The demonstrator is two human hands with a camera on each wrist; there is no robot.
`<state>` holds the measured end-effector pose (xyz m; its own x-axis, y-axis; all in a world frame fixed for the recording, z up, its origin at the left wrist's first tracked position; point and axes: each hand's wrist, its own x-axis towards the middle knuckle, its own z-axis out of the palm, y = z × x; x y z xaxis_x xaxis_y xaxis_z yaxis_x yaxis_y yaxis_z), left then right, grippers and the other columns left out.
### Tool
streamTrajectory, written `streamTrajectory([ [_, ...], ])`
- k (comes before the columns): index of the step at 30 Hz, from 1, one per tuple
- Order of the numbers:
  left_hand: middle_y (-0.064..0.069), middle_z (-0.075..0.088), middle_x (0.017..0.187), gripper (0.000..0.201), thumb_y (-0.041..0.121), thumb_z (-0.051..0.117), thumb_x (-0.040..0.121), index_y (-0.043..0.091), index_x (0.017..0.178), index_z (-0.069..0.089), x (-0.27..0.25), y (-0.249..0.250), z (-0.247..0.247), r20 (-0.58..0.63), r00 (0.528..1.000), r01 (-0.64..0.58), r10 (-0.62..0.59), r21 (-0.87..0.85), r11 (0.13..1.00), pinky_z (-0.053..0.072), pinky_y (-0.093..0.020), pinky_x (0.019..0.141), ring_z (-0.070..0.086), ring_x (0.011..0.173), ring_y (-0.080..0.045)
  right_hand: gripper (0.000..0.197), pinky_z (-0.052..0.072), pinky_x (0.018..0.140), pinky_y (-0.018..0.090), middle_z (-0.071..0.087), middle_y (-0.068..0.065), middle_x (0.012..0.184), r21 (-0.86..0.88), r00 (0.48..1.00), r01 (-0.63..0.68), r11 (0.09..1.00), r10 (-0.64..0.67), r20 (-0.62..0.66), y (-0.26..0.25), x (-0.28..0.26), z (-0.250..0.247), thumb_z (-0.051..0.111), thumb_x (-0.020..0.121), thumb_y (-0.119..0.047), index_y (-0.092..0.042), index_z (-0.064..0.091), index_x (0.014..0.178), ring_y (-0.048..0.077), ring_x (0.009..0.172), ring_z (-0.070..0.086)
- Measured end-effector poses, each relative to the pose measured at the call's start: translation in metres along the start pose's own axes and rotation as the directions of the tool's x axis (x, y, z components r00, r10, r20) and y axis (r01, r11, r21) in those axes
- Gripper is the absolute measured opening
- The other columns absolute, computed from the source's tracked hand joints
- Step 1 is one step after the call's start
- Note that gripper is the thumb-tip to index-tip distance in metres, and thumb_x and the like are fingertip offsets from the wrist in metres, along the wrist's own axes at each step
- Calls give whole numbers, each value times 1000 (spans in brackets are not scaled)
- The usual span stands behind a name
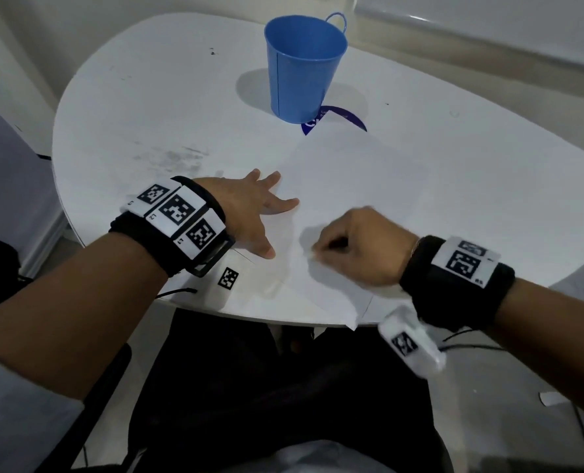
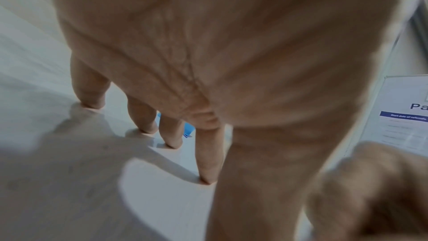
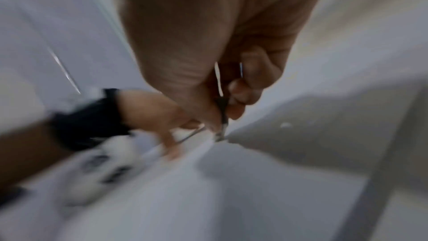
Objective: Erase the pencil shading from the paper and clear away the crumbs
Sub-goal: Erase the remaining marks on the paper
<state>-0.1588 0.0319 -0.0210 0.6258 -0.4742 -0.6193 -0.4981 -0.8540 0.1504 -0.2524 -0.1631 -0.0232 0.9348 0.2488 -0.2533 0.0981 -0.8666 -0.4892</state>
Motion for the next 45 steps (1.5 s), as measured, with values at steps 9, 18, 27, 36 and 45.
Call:
streamTrajectory([
  [9, 21, -23, 163, 92, 46, 70, 89, 59, 153, 4, -1, 1, -1, 8, 1000, 3, -2, -31, 1000, 1, -51, 126, -26, 149, -4, 12, 50, 74, 23, 71, -15, 81, 2, 1000, -4, 1000, 4, -17, 5, -4, 2, 67, 89, -21, -21, 79, 91, 0, 70, 61],
  [18, 26, -20, 162, 93, 42, 74, 87, 61, 151, 10, 0, -1, 1, -10, 1000, 3, -4, -94, 996, 6, -48, 126, -24, 148, 1, 13, 55, 74, 28, 73, -11, 80, -4, 999, -29, 1000, 29, -28, 7, -1, -1, 65, 88, -20, -20, 78, 87, 4, 70, 63],
  [27, 23, -20, 163, 95, 38, 74, 87, 58, 153, 10, -2, 0, -1, -5, 1000, 0, 0, -86, 996, 10, -47, 126, -22, 149, -1, 14, 55, 75, 27, 72, -9, 77, -40, 996, -67, 997, 64, -62, 12, 0, -8, 64, 88, -20, -20, 77, 83, 8, 71, 63],
  [36, 23, -22, 163, 94, 35, 72, 90, 57, 154, 7, -7, -2, -5, 4, 1000, 22, -21, -71, 997, 17, -33, 120, -19, 150, -1, 13, 51, 70, 25, 69, -9, 75, -95, 1000, -22, 995, 21, -18, 11, -14, 0, 62, 87, -20, -20, 73, 81, 11, 69, 61],
  [45, 23, -21, 163, 94, 31, 73, 90, 55, 155, 9, -9, -1, -5, -9, 1000, 29, -30, -84, 996, 17, -34, 120, -19, 150, 0, 13, 50, 70, 26, 69, -7, 73, -121, 1000, 15, 993, -15, -6, 16, -24, -2, 60, 85, -19, -18, 69, 75, 15, 72, 63],
])
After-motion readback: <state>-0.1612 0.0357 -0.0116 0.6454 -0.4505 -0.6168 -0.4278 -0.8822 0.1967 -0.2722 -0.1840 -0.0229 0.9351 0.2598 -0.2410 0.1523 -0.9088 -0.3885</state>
